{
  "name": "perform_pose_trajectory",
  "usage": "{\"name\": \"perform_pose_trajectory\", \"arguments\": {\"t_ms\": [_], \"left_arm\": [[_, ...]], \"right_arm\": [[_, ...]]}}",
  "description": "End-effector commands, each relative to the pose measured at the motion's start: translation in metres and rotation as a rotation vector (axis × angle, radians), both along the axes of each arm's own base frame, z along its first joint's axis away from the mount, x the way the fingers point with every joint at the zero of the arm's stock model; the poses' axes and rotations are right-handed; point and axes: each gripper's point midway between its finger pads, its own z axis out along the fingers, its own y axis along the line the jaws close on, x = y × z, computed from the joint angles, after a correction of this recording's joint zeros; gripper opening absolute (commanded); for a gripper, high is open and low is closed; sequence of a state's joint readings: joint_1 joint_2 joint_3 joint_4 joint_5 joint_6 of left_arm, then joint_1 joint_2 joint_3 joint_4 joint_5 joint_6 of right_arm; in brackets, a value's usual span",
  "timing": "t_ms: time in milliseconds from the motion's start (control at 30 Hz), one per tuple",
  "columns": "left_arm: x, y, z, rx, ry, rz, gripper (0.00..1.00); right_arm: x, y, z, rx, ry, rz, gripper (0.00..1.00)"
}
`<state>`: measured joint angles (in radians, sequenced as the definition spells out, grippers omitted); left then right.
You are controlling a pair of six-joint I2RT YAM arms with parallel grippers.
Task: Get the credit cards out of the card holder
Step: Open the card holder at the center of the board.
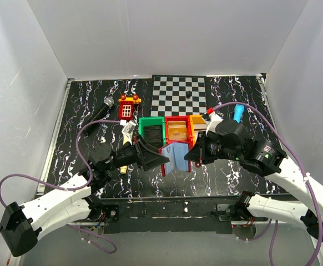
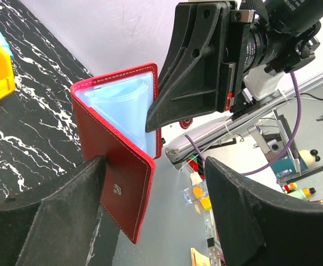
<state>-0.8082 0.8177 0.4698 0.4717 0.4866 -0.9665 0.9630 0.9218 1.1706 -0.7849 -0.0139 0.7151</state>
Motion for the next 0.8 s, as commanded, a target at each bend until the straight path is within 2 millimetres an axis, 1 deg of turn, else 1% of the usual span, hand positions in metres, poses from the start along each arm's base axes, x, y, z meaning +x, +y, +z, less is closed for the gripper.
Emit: {"name": "perform_pose_trajectory", "arguments": {"t_ms": [0, 100, 333, 467, 500, 633, 700, 733, 767], "left_arm": [[-0.003, 0.002, -0.010, 0.047, -0.020, 0.002, 0.68], [-0.002, 0.001, -0.015, 0.079, -0.015, 0.007, 0.62], [0.005, 0.001, -0.021, 0.136, -0.024, 0.036, 0.47], [0.005, 0.003, -0.018, 0.137, -0.042, 0.048, 0.31], [0.006, 0.004, -0.018, 0.140, -0.043, 0.053, 0.29], [0.005, 0.006, -0.016, 0.151, -0.055, 0.057, 0.12], [0.005, 0.007, -0.014, 0.158, -0.056, 0.063, 0.01], [0.006, 0.008, -0.013, 0.165, -0.054, 0.067, 0.00], [0.006, 0.009, -0.015, 0.182, -0.044, 0.071, 0.00]], "right_arm": [[-0.003, 0.013, 0.024, 0.133, -0.013, 0.034, 0.01], [-0.005, 0.016, 0.026, 0.155, -0.012, 0.046, 0.01], [-0.010, 0.018, 0.031, 0.199, -0.016, 0.068, 0.01], [-0.009, 0.018, 0.028, 0.198, -0.012, 0.066, 0.01], [-0.009, 0.017, 0.028, 0.198, -0.012, 0.066, 0.01], [-0.008, 0.016, 0.023, 0.190, -0.010, 0.059, 0.01], [-0.008, 0.013, 0.021, 0.184, -0.020, 0.055, 0.01], [-0.007, 0.010, 0.018, 0.168, -0.027, 0.053, 0.02], [-0.007, 0.006, 0.019, 0.144, -0.041, 0.051, 0.20]]}}
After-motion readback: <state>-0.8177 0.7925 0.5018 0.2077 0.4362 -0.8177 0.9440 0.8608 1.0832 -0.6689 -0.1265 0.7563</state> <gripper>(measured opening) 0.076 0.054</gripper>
